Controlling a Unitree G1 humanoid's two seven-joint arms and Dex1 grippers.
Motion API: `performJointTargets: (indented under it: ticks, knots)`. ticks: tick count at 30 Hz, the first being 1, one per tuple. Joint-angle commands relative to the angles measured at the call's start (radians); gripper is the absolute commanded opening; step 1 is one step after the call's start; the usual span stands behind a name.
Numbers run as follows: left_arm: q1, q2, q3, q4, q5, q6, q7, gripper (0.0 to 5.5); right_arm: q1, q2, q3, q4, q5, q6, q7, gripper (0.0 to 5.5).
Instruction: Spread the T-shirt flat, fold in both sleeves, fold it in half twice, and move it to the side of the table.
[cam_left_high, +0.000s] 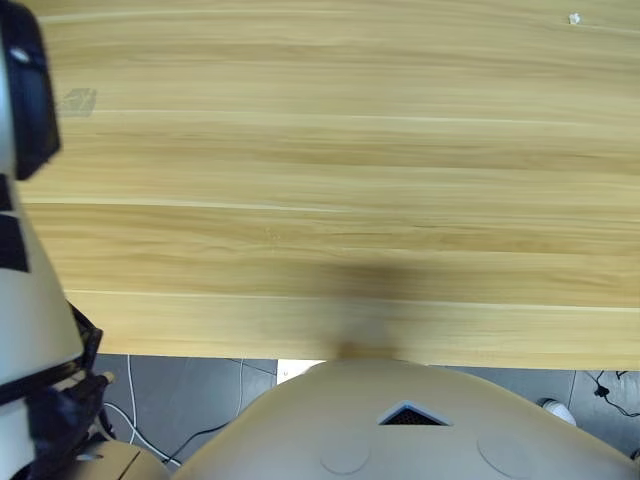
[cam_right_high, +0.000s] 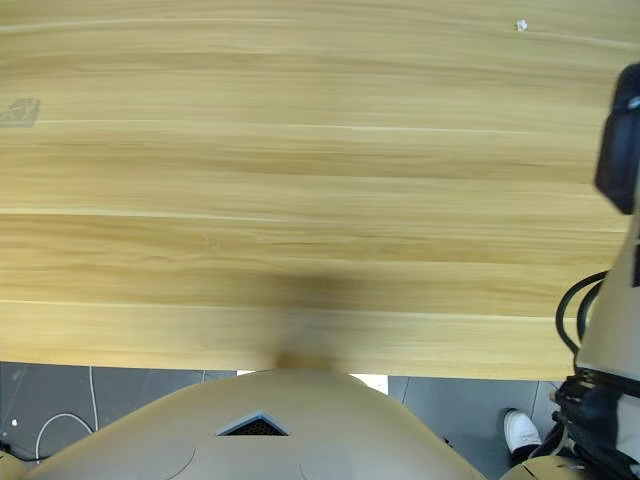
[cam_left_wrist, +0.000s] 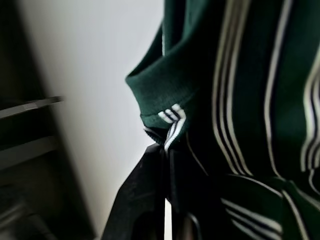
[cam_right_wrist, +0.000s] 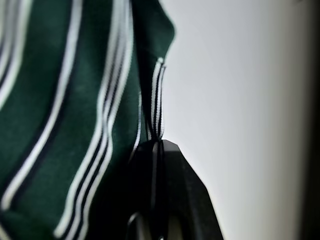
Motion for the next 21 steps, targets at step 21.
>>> performJointTargets:
  ticks: [21]
  knots:
    - [1.714, 0.772, 0.453, -2.078, -0.351, 0.042, -0.896, 0.0, 1.404, -0.418, -0.206, -1.368, 0.691, -0.117, 0.83, 0.05]
